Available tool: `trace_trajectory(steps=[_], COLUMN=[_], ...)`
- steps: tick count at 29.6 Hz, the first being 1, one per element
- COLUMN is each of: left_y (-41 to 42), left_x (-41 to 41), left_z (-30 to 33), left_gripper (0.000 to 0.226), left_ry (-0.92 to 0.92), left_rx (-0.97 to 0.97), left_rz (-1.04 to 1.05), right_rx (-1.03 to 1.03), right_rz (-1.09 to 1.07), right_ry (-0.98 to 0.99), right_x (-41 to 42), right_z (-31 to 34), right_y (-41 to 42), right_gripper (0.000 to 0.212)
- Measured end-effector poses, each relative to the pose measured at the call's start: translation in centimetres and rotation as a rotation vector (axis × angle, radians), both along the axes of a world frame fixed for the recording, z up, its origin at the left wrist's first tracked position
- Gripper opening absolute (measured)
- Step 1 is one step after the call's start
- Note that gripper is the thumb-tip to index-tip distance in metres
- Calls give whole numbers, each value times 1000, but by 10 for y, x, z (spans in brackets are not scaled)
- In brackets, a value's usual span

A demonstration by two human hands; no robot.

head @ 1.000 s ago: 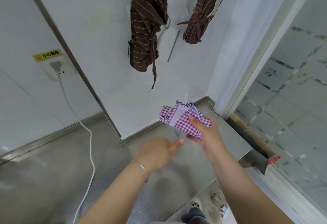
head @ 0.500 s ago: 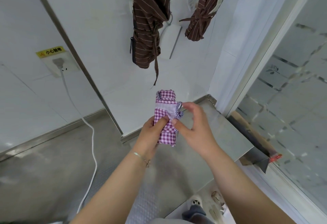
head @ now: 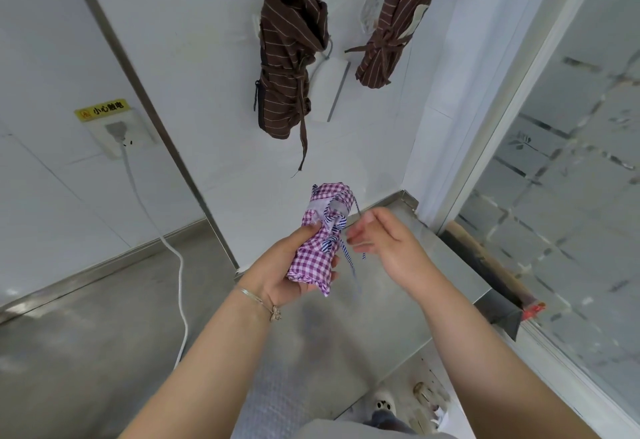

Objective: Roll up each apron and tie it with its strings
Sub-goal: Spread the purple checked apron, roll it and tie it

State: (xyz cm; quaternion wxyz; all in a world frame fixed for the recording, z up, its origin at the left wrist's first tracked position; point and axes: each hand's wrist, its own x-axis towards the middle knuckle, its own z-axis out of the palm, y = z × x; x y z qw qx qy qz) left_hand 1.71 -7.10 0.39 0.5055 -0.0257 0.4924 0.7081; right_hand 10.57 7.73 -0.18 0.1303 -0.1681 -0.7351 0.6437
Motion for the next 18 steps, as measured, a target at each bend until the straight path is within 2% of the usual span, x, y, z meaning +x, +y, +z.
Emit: trace_trajectory(steps=[1, 3, 7, 9, 11, 15, 18], left_y=[0, 1, -1, -4, -9, -13, -13], left_x=[0, 1, 1, 0, -2, 1, 7], left_z=[-1, -3, -5, -6, -8, -14, -16], left_gripper=[25, 23, 21, 19, 18, 30, 33], left_ry=[4, 29, 55, 78, 135, 271, 287], left_rx=[-1, -7, -34, -68, -114, -203, -213], left_rz=[-3, -13, -24, -12, 8, -28, -35], right_rx=[-44, 30, 165, 225, 249, 361, 293], right_rz=[54, 163, 265, 286, 267, 121, 21], right_ry=[-16, -82, -201, -246, -188, 111, 105], right_x=[2, 5, 8, 12, 17, 14, 6], right_z=[2, 2, -1, 3, 16, 29, 23], right_y=[-2, -6, -10, -7, -6, -12, -21], right_gripper=[21, 27, 14, 21, 23, 20, 21])
